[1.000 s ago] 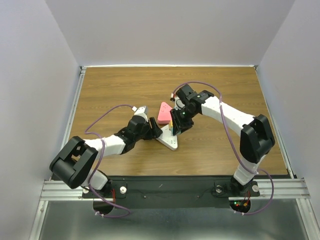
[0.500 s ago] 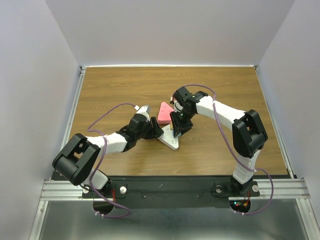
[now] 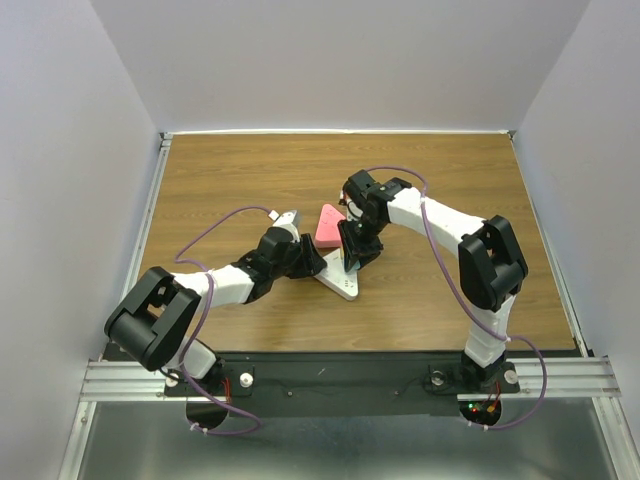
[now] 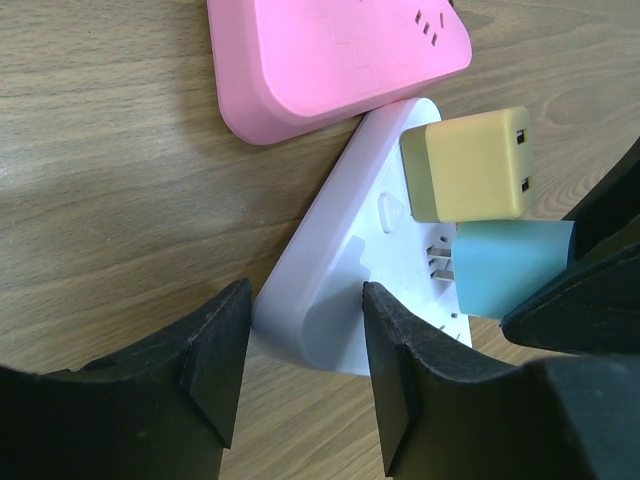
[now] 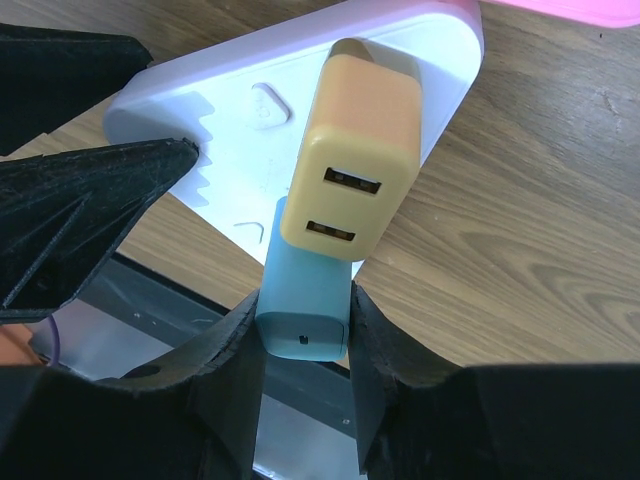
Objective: Insert the plug
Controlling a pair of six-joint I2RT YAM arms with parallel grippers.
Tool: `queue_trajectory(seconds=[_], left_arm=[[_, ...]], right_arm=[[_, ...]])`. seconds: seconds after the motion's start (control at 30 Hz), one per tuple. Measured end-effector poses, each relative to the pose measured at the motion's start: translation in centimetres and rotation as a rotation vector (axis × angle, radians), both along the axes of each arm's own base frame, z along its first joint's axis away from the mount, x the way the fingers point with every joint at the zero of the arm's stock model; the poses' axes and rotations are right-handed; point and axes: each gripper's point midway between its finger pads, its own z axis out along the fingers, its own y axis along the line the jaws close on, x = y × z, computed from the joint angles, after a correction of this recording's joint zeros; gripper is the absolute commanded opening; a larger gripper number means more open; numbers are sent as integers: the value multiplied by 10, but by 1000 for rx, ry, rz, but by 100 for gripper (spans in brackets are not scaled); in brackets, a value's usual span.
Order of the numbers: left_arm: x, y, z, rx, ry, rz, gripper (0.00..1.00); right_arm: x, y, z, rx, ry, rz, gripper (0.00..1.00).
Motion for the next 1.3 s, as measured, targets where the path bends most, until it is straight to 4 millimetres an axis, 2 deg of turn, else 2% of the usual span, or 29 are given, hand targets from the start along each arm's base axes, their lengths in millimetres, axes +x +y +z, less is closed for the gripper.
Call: queue_trajectory(seconds=[0.47,0.87,1.3], left_arm=[[1,1,0,-2,0,3,46],[1,0,1,-7,0,-5,45],[-1,-3,4,-15,-3,-26,44]], right_arm=[[2,-7,-5,-50,4,-62,0],[-7,-13,-9,-79,42,-73,0],[7,-14,-12,-121,72,-54,0]])
